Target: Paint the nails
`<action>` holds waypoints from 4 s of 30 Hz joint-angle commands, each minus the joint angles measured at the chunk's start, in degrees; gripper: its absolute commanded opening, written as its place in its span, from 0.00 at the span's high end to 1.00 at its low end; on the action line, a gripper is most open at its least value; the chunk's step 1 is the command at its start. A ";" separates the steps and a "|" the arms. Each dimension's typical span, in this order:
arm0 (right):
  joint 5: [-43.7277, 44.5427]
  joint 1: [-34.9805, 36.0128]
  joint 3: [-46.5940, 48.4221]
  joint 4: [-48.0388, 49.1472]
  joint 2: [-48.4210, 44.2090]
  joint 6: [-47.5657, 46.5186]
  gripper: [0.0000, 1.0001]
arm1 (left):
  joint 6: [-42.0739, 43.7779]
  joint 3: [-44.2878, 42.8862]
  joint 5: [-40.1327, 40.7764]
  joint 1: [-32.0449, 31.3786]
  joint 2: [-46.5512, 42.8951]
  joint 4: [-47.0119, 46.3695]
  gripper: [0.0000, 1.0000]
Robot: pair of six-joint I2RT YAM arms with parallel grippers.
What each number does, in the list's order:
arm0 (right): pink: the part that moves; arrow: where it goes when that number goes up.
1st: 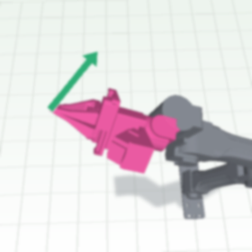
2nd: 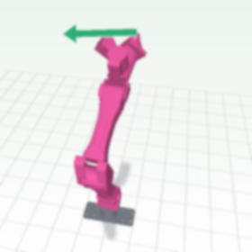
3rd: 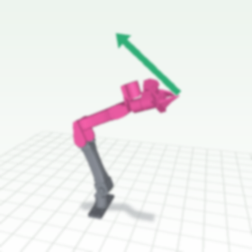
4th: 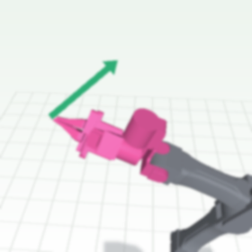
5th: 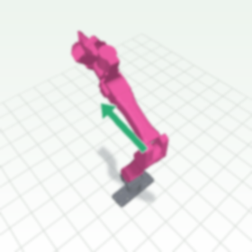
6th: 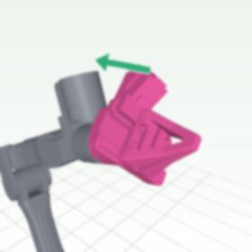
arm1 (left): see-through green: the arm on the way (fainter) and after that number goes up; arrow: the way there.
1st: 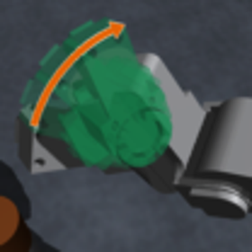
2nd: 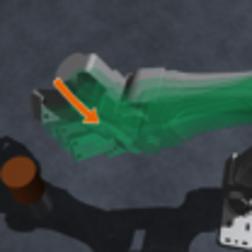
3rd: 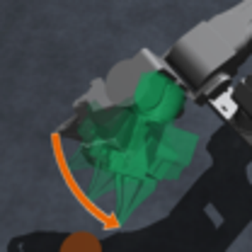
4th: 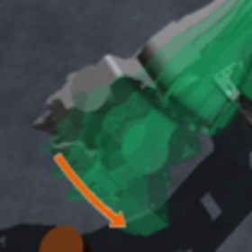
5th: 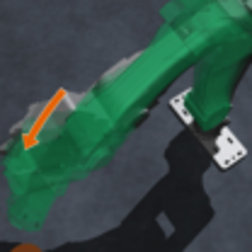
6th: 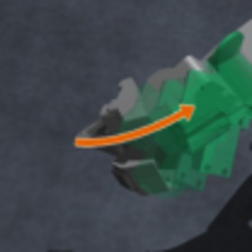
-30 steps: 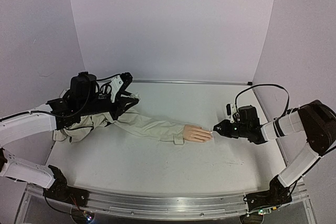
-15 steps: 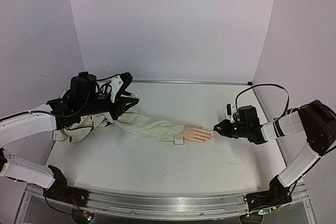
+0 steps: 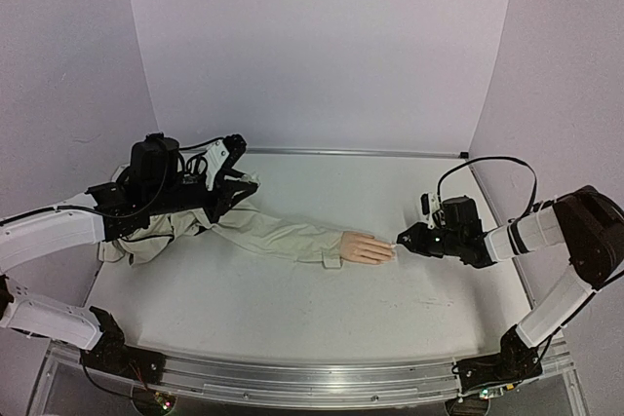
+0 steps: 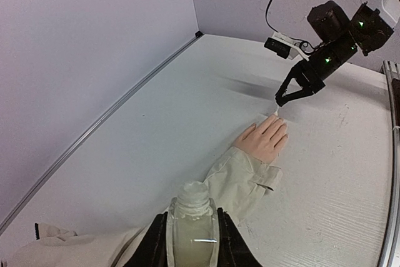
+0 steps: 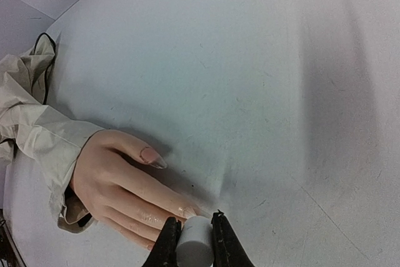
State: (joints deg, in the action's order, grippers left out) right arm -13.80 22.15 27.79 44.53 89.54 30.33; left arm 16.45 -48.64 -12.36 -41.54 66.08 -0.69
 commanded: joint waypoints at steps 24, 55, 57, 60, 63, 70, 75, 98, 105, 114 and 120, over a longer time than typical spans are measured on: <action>3.46 -0.08 0.72 -2.41 -0.76 0.47 1.00 | -0.61 -2.42 -1.00 0.32 -0.48 -3.97 1.00; -1.04 0.86 0.87 1.24 -2.09 -1.15 1.00 | -0.61 -2.42 -1.02 0.27 -0.80 -3.97 1.00; -1.02 1.11 1.16 1.23 -1.48 -1.15 1.00 | -0.54 -2.40 -1.00 0.32 -0.84 -3.97 1.00; -0.91 1.38 1.29 1.79 -0.96 -1.02 1.00 | -0.45 -2.32 -0.92 0.32 -0.95 -3.97 1.00; -0.54 1.57 1.42 2.04 -0.86 -0.81 1.00 | -0.42 -2.33 -0.83 0.27 -0.97 -3.98 1.00; 1.16 1.84 0.85 2.04 -2.34 -0.50 1.00 | -0.36 -2.33 -0.82 0.32 -1.04 -3.98 1.00; 1.83 1.84 0.90 1.30 -1.92 -0.24 1.00 | -0.34 -2.33 -0.82 0.32 -1.01 -3.97 1.00; 3.42 1.84 1.39 -0.23 -0.57 0.00 1.00 | -0.34 -2.25 -0.91 0.27 -1.07 -3.97 1.00; 4.01 1.84 1.30 -0.71 -0.50 0.12 1.00 | -0.32 -2.25 -0.94 0.32 -1.13 -3.97 1.00; 5.55 1.84 1.25 -1.34 -0.68 0.65 1.00 | -0.36 -2.25 -0.91 0.32 -1.09 -4.01 1.00; 6.54 1.84 1.40 -2.54 -0.67 0.87 1.00 | -0.36 -2.25 -0.91 0.32 -1.20 -3.97 1.00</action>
State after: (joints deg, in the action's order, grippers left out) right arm -8.82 23.57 27.24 43.11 88.95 30.72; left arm 16.45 -48.64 -12.45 -41.54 66.08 -0.69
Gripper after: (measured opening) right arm 0.160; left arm 0.215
